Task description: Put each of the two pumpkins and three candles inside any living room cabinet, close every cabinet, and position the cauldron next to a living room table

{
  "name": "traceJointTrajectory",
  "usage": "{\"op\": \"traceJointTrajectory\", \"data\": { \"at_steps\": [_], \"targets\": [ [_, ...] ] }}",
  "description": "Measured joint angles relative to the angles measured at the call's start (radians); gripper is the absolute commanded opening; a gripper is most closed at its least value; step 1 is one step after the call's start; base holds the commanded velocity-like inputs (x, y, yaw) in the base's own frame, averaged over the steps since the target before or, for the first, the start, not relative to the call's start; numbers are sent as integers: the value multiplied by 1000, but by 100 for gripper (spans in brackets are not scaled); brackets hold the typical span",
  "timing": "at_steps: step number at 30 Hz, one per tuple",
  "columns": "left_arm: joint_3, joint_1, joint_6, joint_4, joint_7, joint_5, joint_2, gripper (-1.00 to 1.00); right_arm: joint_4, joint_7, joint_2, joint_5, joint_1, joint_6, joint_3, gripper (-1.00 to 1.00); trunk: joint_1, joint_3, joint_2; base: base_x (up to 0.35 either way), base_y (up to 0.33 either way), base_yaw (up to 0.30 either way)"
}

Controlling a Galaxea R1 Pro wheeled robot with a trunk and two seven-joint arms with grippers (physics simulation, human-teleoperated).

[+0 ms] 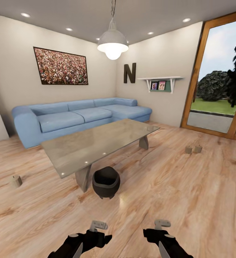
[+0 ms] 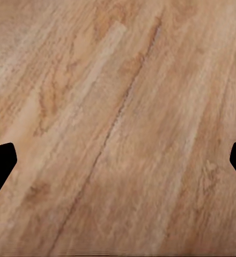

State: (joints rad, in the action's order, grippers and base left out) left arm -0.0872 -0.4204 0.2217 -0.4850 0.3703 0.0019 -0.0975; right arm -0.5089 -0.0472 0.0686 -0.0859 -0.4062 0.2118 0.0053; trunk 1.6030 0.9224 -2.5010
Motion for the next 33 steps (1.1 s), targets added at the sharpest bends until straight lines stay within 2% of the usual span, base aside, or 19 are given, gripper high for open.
{"op": "traceJointTrajectory", "data": {
  "at_steps": [9,15,25,33],
  "targets": [
    [0,0,-2,3,11,1,0,100,1,0,-11,0,0,1,0,100,0,-6,0,-11,41,-270],
    [-1,0,-1,7,11,1,0,100,1,0,-13,-1,0,1,-1,100,-3,-34,1,-1,3,-270],
    [-2,0,0,10,8,0,0,100,1,0,-13,0,0,1,0,100,-41,-72,71,0,0,-261],
    [-1,0,-2,35,7,-1,-1,100,1,-1,-12,0,0,1,0,100,-72,-99,127,0,0,-55]
  ]
}}
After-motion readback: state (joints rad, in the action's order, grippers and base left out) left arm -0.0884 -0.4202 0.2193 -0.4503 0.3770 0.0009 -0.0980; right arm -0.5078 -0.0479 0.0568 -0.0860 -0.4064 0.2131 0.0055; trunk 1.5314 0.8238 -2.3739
